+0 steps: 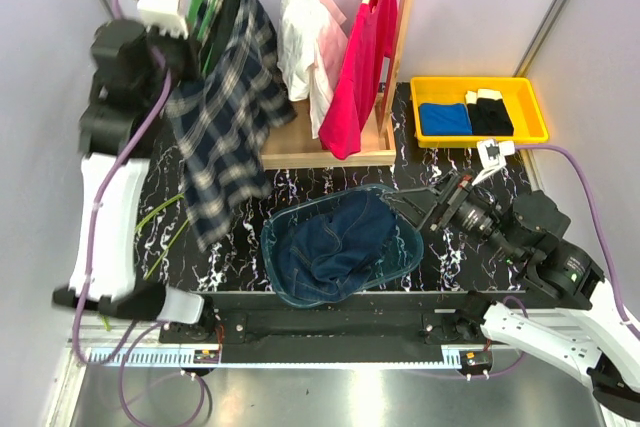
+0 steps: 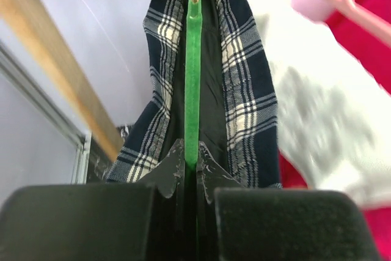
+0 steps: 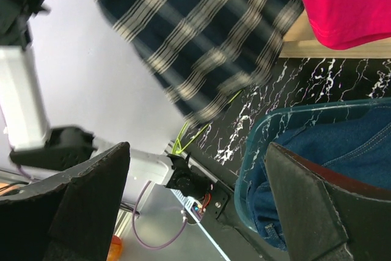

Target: Remove the skirt from the hanger

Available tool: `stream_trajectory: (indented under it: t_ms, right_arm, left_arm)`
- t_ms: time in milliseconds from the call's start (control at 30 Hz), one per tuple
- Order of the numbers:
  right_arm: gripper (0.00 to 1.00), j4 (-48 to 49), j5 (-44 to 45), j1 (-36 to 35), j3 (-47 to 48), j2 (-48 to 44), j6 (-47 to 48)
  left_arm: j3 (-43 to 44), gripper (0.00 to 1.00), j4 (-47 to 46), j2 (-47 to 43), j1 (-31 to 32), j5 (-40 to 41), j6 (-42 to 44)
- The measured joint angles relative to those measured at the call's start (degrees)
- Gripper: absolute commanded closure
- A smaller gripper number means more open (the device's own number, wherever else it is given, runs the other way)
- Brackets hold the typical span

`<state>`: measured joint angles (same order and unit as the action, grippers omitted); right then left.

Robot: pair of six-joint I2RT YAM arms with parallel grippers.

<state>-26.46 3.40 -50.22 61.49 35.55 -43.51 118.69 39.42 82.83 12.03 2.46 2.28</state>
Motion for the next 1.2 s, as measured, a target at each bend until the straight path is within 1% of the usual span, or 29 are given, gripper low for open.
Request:
stream_trajectory:
  t_ms: [167, 267, 300, 367, 467, 533, 600, 633, 733, 800, 867, 933, 1033, 1100, 1200]
  right_arm:
    - [0.0, 0.66, -0.02, 0.0, 2.36, 2.99, 1.64]
    - [0.0, 1.77, -0.17, 0.0, 4.2, 6.16, 2.95]
    - [0.0, 2.08, -0.44, 0.0, 4.59, 7.04, 3.39]
    - [0.0, 3.61, -1.44, 0.0, 5.14, 9.27, 4.74]
    - [0.0, 6.51, -3.21, 0.0, 5.81, 12.52, 8.2]
    - [0.0, 7.87, -3.48, 0.0, 6.8, 14.67, 11.82]
    - [0.0, 8.26, -3.34, 0.0, 9.31, 17.22, 16.11]
    - [0.0, 8.68, -3.28, 0.0, 10.54, 18.36, 17.94]
    - [0.0, 9.01, -2.78, 0.0, 16.63, 22.4, 25.03]
    - [0.0, 9.09, -2.75, 0.0, 19.82, 23.54, 29.31]
    - [0.0, 9.07, -2.56, 0.0, 21.35, 22.73, 33.03]
    - [0.0, 8.87, -2.67, 0.0, 21.44, 20.52, 35.52]
    - [0.0, 7.85, -4.59, 0.02, 21.07, 15.61, 38.4]
    - [0.0, 6.75, -6.82, 0.0, 21.07, 12.94, 39.1]
    - [0.0, 5.46, -10.56, 0.02, 21.49, 9.94, 39.1]
  left_arm:
    - [-10.29, 1.0, 3.85, -13.22, 0.0, -3.85, 4.13]
    - [-11.17, 1.0, 8.79, -18.82, 0.0, -5.95, 7.21]
    - [-10.36, 1.0, 10.64, -19.8, 0.0, -6.82, 8.11]
    - [-5.86, 1.0, 15.52, -20.39, -0.11, -9.44, 10.19]
    - [3.43, 1.0, 23.91, -20.15, -0.26, -17.16, 14.71]
    - [7.58, 1.0, 28.11, -20.92, -0.26, -21.11, 16.48]
    - [9.99, 1.0, 32.52, -22.67, -0.24, -24.41, 18.1]
    - [10.21, 1.0, 33.24, -23.06, -0.24, -24.83, 18.38]
    - [8.79, 1.0, 37.46, -28.11, -0.26, -28.5, 21.18]
    - [8.26, 1.0, 40.48, -31.06, -0.04, -30.8, 23.37]
    - [8.72, 1.0, 42.99, -32.96, 1.6, -32.39, 25.16]
    - [9.57, 1.0, 44.63, -33.68, 4.96, -34.25, 25.86]
    - [8.55, 1.0, 44.02, -34.73, 10.1, -35.98, 24.57]
    - [8.35, 1.0, 43.45, -34.82, 11.41, -36.48, 23.8]
    - [10.16, 1.0, 43.67, -33.59, 11.56, -37.55, 22.82]
